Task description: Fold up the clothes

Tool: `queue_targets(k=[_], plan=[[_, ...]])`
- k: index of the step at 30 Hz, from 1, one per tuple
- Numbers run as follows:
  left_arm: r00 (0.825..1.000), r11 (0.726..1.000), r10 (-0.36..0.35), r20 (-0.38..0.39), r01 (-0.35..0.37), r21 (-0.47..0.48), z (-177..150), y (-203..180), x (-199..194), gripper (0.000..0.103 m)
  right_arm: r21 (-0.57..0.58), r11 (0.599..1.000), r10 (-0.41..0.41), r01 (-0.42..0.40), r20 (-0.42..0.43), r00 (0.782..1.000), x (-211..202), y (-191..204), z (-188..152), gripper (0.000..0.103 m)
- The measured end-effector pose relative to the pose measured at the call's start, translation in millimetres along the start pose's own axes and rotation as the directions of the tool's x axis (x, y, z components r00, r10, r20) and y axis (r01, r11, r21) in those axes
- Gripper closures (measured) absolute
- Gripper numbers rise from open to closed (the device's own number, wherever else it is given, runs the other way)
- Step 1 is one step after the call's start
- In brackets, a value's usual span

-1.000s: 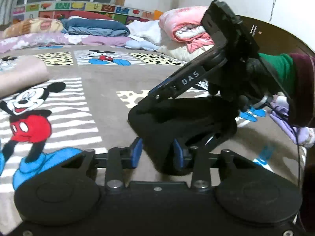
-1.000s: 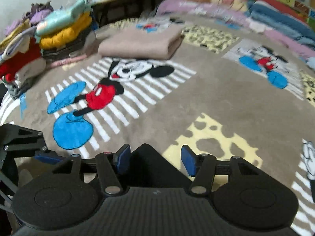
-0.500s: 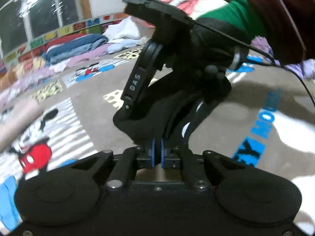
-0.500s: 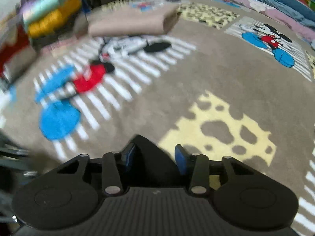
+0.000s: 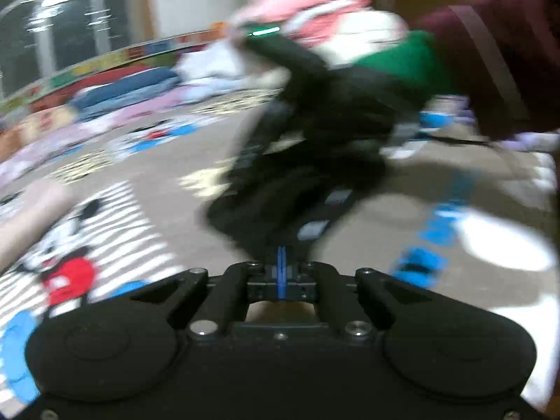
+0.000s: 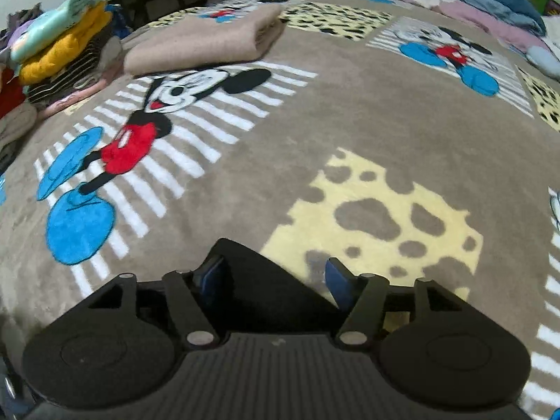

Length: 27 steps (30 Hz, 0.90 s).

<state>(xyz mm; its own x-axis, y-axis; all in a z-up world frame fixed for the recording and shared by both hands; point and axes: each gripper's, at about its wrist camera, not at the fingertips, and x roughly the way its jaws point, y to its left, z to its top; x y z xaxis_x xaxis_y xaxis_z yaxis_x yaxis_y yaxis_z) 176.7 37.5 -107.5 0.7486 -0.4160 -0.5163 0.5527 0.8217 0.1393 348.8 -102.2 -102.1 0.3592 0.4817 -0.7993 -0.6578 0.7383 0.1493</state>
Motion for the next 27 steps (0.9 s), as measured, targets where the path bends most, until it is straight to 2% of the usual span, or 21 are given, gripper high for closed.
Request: queue_targets(k=[1,3,9,13,14,17,19,21,23,25,26,27], plan=[[1.0,0.999,0.029,-0.004,-0.029,-0.025,-0.6,7.1,2.8,0.103,0.005,1.0,0.005,-0.005,0.004,1.0,-1.4,-0.8,-0.8,0.043],[1.0,0.996,0.029,-0.008,-0.03,-0.083,-0.6,18.0,11.2,0.101,0.028,0.999,0.015,-0.015,0.014,1.0,-2.8,-3.8,-3.4,0.044],[0.999,0.979,-0.041,-0.004,0.039,-0.198,1.8,36.5,25.9,0.1,0.043,0.999,0.025,-0.026,0.025,0.999,-3.8,-6.6,-4.6,0.044],[0.998,0.969,-0.064,-0.011,0.06,-0.241,1.1,38.7,28.3,0.099,0.054,0.998,0.035,-0.036,0.033,0.999,-2.8,-9.6,-5.8,0.044],[0.997,0.965,-0.077,0.001,0.075,-0.25,2.0,40.0,23.8,0.096,0.057,0.998,0.037,-0.039,0.035,0.999,-2.5,-10.4,-6.2,0.043],[0.992,0.952,-0.118,0.032,0.122,-0.279,1.6,44.0,16.9,0.05,0.065,0.997,0.043,-0.045,0.043,0.998,-1.8,-12.3,-7.8,0.042],[0.993,0.951,-0.115,0.025,0.118,-0.285,0.4,44.7,19.5,0.05,0.077,0.995,0.056,-0.059,0.05,0.997,-1.4,-15.9,-9.1,0.041],[0.993,0.948,-0.118,0.0,0.113,-0.299,-0.8,45.6,26.5,0.065,0.087,0.994,0.067,-0.071,0.054,0.996,-0.8,-18.9,-9.8,0.04],[0.991,0.94,-0.134,-0.006,0.125,-0.318,-2.5,46.8,31.7,0.069,0.091,0.993,0.071,-0.076,0.054,0.996,-0.5,-19.9,-9.8,0.04],[0.989,0.932,-0.147,-0.007,0.136,-0.337,-4.0,47.8,36.0,0.095,0.095,0.992,0.075,-0.08,0.055,0.996,-0.1,-21.0,-9.8,0.04],[0.99,0.931,-0.142,0.016,0.14,-0.337,-2.1,46.1,32.0,0.098,0.097,0.992,0.077,-0.082,0.055,0.995,0.1,-21.6,-9.8,0.04],[0.99,0.942,-0.138,0.036,0.142,-0.303,4.2,37.4,22.3,0.099,0.098,0.992,0.071,-0.076,0.056,0.996,0.5,-21.5,-9.7,0.04]])
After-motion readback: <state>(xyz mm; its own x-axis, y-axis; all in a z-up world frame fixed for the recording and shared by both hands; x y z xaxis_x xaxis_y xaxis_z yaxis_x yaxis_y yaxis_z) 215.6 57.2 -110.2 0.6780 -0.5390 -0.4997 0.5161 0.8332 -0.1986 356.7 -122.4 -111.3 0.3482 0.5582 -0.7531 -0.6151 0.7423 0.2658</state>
